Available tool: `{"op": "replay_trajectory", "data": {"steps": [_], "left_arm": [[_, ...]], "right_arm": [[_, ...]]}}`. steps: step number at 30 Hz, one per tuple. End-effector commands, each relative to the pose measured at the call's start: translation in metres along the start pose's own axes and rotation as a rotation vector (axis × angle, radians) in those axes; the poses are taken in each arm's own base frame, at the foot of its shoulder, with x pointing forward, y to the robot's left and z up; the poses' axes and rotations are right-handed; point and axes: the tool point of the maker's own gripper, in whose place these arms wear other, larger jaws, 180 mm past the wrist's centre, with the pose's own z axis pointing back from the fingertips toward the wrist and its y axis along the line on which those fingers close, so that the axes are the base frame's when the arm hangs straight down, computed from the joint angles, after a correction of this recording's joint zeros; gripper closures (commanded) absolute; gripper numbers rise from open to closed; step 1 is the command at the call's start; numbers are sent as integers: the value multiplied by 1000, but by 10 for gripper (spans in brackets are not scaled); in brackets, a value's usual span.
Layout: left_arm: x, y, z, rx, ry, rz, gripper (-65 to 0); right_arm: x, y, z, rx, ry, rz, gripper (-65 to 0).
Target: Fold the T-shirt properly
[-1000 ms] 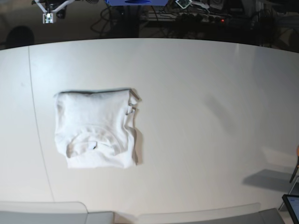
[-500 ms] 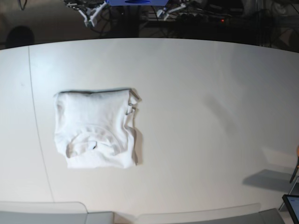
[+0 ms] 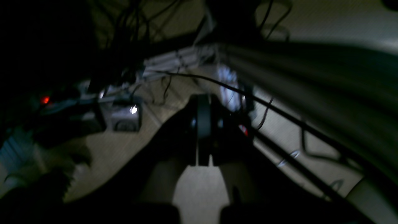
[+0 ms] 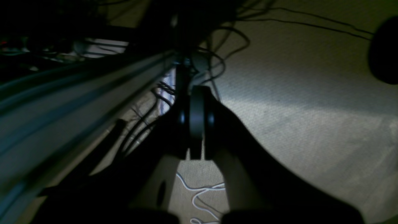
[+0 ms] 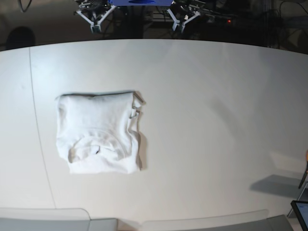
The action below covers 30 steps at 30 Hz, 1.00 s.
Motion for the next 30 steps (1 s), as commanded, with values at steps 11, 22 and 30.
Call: {"op": "replay_trajectory", "data": {"steps": [11,22,30], "left_arm": [[-2,19,3,29,1,-1,0],[-4,16,3,25,4,3,0],[-10,15,4,26,19,5,0]], "right_arm": [[-7,-16,3,-49,1,8,-9],[1,-16,1,-49,-9,11,-9],[1,-16,1,-48,-9,13,-9]]}}
